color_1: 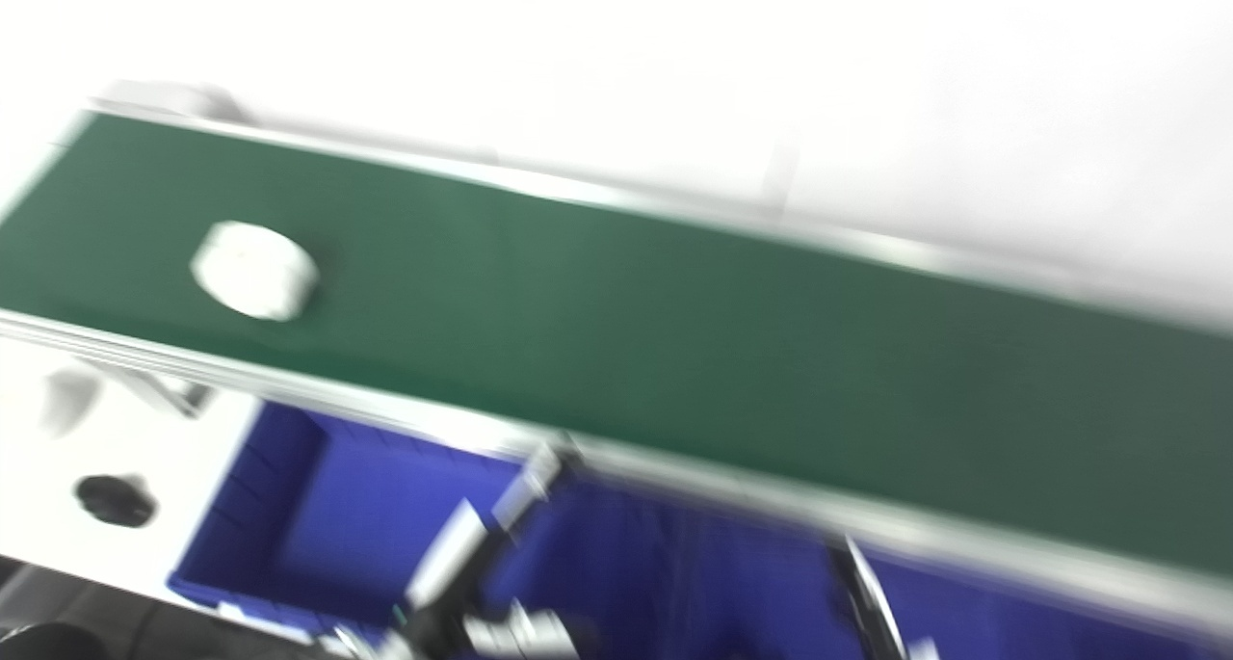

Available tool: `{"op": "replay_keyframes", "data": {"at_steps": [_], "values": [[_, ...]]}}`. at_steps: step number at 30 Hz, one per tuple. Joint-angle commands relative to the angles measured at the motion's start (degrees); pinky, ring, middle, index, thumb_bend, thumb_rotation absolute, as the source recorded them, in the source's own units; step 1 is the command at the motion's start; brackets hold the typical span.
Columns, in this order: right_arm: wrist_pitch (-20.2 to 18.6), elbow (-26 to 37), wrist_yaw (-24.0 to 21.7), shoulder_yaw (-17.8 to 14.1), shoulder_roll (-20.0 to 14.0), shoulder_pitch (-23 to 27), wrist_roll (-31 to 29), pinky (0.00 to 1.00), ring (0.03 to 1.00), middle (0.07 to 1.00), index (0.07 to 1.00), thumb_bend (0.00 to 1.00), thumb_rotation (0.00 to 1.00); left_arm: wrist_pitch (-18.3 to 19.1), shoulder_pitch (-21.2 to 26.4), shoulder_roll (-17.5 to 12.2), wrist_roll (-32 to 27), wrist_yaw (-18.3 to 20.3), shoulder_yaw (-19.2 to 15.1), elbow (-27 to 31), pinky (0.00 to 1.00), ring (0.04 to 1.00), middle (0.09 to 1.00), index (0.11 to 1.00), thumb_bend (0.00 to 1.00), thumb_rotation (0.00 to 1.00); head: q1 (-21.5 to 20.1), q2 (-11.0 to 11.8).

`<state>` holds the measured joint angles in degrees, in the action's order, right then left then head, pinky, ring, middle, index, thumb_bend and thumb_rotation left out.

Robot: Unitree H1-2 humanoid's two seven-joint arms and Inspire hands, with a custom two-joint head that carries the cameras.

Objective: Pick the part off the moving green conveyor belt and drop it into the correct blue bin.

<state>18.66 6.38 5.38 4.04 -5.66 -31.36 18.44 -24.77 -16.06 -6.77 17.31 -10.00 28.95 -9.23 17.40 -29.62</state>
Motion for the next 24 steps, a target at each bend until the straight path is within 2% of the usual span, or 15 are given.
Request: {"op": "replay_keyframes", "data": {"at_steps": [1,2,3,4,6,8,11,12,13,14,16,19,22,23,24], "values": [[5.11,-1.24,5.04,-1.19,0.15,0.47,5.52,0.65,0.793,0.898,0.886,0.71,0.23,-2.15,1.16,-0.39,0.31,-2.94,0.99,0.54,0.88,0.929,0.96,0.96,0.74,0.37,1.03,1.29],[6.1,-2.61,7.77,-1.69,0.16,0.81,9.26,0.56,0.709,0.879,0.885,0.72,0.21,-2.15,1.5,-0.58,0.42,-3.62,1.49,0.18,0.88,0.923,0.956,0.955,0.75,0.37,1.48,2.21],[6.65,-3.52,9.74,-2.02,0.16,0.98,11.99,0.47,0.625,0.867,0.883,0.73,0.21,-2.15,1.73,-0.8,0.45,-4.15,1.92,0.0,0.87,0.919,0.952,0.951,0.75,0.36,1.48,2.21],[7.3,-4.49,10.86,-1.96,0.01,1.26,12.82,0.43,0.592,0.86,0.884,0.74,0.21,-2.15,2.03,-1.03,0.38,-4.8,2.41,-0.23,0.86,0.915,0.951,0.949,0.76,0.36,1.59,2.86],[7.92,-5.47,12.19,-1.68,-0.03,1.51,13.25,0.43,0.621,0.859,0.892,0.74,0.17,-2.15,2.47,-1.54,0.43,-6.02,3.36,-0.23,0.85,0.909,0.946,0.942,0.77,0.35,1.48,3.22],[8.18,-6.47,14.57,-1.06,-0.34,1.82,14.32,0.37,0.533,0.831,0.885,0.75,0.15,-2.15,2.76,-2.24,0.87,-7.56,4.41,0.42,0.83,0.892,0.932,0.929,0.78,0.35,1.26,3.48],[8.23,-7.29,15.26,0.5,-0.95,2.31,12.77,0.34,0.495,0.847,0.895,0.74,0.13,-2.16,2.92,-3.6,0.03,-8.95,5.3,2.83,0.82,0.882,0.926,0.921,0.78,0.34,0.66,3.46],[8.23,-7.4,15.44,1.24,-1.27,2.48,11.92,0.46,0.614,0.85,0.897,0.72,0.1,-2.15,2.91,-4.12,-0.46,-9.06,5.4,3.98,0.82,0.887,0.926,0.924,0.78,0.34,0.66,3.46],[8.23,-7.46,15.89,1.58,-1.34,2.61,11.94,0.5,0.655,0.851,0.897,0.72,0.09,-2.15,2.65,-4.65,-1.08,-8.64,4.76,6.1,0.83,0.889,0.926,0.926,0.79,0.34,0.49,3.46],[8.23,-7.51,16.27,1.84,-1.42,2.7,12.01,0.49,0.663,0.848,0.893,0.73,0.09,-2.15,2.46,-5.01,-1.51,-8.34,4.3,7.54,0.82,0.889,0.924,0.923,0.8,0.33,0.49,3.46],[8.22,-7.86,17.26,2.39,-1.55,3.08,12.18,0.37,0.532,0.83,0.893,0.72,0.1,-2.15,2.74,-6.45,-3.35,-6.63,2.46,11.79,0.83,0.892,0.922,0.925,0.82,0.34,0.62,3.18],[8.24,-8.26,18.52,3.34,-1.87,3.69,12.25,0.34,0.488,0.843,0.889,0.72,0.1,-2.15,4.2,-8.64,-6.45,-3.19,-0.99,16.47,0.81,0.892,0.921,0.922,0.84,0.33,0.46,3.15],[8.25,-8.74,19.5,5.36,-2.7,4.35,9.78,0.37,0.534,0.852,0.892,0.71,0.12,-2.05,7.85,-11.78,-6.85,0.47,-6.39,18.96,0.77,0.891,0.927,0.934,0.85,0.35,0.36,3.12],[8.26,-8.84,19.85,5.98,-3.0,4.55,9.26,0.48,0.64,0.864,0.89,0.7,0.14,-2.08,8.92,-12.44,-6.52,1.18,-7.79,19.29,0.79,0.885,0.919,0.926,0.84,0.34,0.36,3.12],[8.26,-9.05,20.3,6.38,-3.19,4.83,9.26,0.53,0.69,0.868,0.888,0.7,0.15,-2.06,9.76,-12.9,-6.03,2.19,-8.95,19.36,0.82,0.894,0.926,0.933,0.83,0.36,0.1,2.97]]}}
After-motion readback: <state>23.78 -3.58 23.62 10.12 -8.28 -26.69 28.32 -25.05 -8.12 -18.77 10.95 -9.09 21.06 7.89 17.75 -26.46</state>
